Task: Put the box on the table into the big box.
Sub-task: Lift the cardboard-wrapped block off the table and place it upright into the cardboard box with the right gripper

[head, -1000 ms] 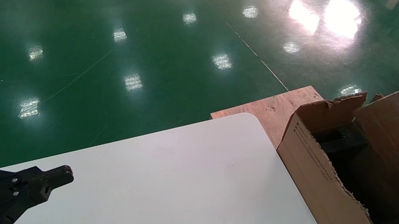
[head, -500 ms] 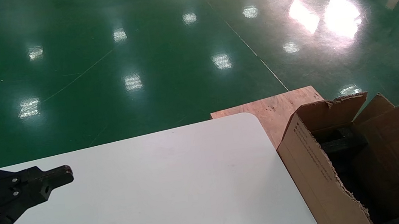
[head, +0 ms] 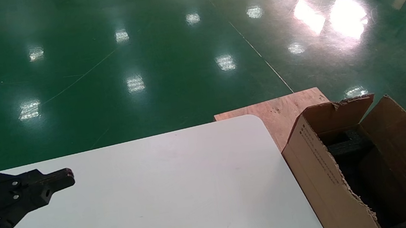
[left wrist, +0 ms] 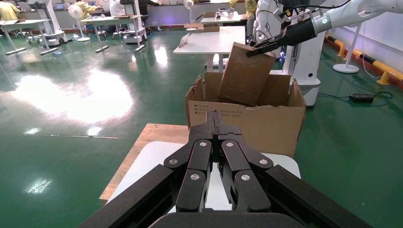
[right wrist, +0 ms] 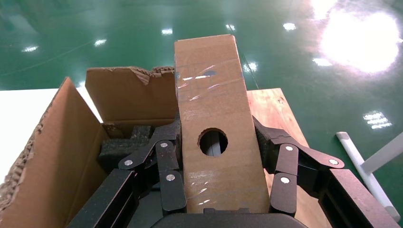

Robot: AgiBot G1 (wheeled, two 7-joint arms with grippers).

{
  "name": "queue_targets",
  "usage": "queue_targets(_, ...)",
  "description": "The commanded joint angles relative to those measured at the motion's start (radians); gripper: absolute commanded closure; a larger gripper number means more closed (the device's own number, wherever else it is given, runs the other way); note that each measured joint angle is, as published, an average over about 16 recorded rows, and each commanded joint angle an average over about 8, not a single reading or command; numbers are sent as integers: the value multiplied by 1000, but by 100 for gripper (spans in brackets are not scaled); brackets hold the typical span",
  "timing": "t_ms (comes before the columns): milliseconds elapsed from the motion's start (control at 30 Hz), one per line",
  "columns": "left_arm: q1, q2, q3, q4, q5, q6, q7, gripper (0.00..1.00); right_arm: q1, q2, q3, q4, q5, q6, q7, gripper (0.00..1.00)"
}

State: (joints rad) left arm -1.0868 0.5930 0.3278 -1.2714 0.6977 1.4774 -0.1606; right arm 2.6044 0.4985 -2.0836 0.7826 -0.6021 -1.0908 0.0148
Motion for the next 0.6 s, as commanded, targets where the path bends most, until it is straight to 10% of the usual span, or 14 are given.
queue_targets(33, 0, 0, 0, 0, 0, 0, 0, 100, 22, -8, -20, -22, 1, -2, -6, 100)
queue_targets(600, 0, 0, 0, 0, 0, 0, 0, 100, 122, -9, -121, -117, 6, -30, -14, 100)
